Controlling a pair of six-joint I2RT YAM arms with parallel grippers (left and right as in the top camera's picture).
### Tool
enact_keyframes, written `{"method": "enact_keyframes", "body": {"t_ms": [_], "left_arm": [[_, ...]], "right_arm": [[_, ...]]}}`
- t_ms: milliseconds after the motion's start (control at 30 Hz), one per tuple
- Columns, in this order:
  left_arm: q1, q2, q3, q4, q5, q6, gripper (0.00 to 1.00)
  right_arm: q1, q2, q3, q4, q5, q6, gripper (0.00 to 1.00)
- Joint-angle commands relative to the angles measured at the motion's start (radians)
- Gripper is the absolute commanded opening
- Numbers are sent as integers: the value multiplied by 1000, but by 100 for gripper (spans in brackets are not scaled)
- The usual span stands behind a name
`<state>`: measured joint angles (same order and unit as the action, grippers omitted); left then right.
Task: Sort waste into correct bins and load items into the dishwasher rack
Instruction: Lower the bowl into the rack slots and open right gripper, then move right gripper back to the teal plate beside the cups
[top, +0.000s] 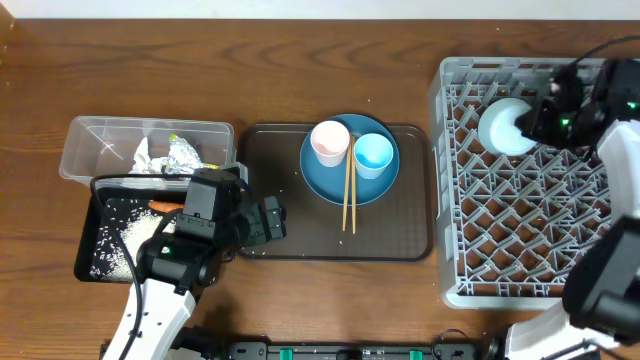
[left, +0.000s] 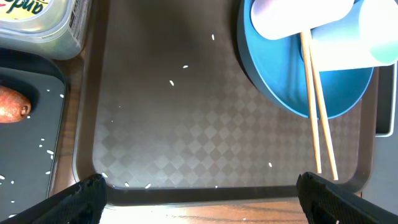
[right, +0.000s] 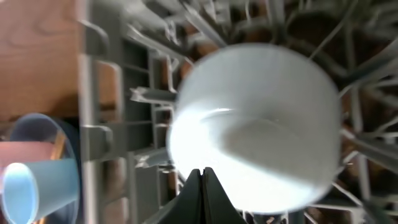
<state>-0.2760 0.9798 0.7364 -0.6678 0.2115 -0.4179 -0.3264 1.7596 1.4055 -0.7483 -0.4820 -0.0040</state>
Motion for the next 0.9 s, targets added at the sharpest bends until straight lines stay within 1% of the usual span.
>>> {"method": "enact_keyframes", "body": {"t_ms": [0, 133, 267, 467, 567, 733, 867], "left_arm": [[2, -5, 0, 3, 9, 6, 100], [2, -5, 0, 3, 9, 6, 100], [2, -5, 0, 3, 7, 6, 100], [2, -5, 0, 6, -67, 6, 100], [2, -5, 0, 16, -66, 5, 100], [2, -5, 0, 19, -66, 2, 100], [2, -5, 0, 19, -66, 2, 100]], "right_arm": [[21, -154, 42, -1, 56, 7, 1], [50, -269, 42, -34, 106, 8, 1], [126, -352, 42, -101, 113, 7, 2], [311, -401, 42, -217, 113, 16, 9], [410, -398, 37, -244, 113, 28, 17], [570, -396, 36, -208, 128, 128, 18], [672, -391, 35, -187, 301, 237, 18]]}}
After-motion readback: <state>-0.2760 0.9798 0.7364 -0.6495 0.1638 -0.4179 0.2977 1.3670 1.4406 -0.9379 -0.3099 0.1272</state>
